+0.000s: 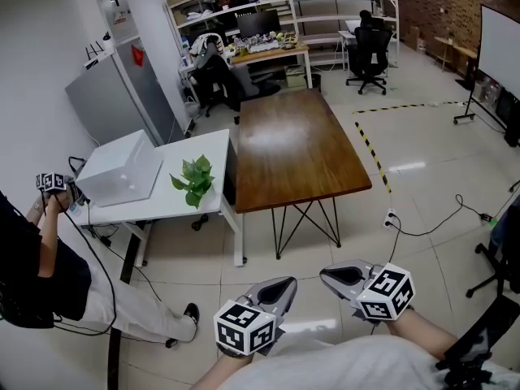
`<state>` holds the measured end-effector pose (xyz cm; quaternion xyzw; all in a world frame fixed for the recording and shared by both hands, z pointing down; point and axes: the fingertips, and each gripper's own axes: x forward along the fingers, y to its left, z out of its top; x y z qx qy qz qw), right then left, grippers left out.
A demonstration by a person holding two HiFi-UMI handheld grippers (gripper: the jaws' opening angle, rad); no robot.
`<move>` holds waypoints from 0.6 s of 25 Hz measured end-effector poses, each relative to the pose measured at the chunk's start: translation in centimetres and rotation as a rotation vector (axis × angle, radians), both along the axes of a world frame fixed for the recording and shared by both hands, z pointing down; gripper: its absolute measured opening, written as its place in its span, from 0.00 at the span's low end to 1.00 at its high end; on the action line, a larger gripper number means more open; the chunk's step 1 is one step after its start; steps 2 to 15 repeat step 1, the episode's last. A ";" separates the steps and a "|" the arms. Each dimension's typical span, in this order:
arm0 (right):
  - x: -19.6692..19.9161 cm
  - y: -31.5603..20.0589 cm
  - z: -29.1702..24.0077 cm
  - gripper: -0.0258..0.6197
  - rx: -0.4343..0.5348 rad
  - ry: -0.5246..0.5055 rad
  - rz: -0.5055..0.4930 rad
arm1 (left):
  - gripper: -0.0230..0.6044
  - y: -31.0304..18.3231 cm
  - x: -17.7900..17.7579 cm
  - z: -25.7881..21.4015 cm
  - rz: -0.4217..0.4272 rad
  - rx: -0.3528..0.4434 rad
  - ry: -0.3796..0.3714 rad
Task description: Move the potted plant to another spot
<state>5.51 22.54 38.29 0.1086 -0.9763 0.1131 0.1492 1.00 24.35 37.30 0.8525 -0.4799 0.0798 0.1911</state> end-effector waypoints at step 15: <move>0.1 -0.1 -0.1 0.05 0.003 0.001 0.003 | 0.03 0.0 0.0 -0.1 0.001 0.003 0.000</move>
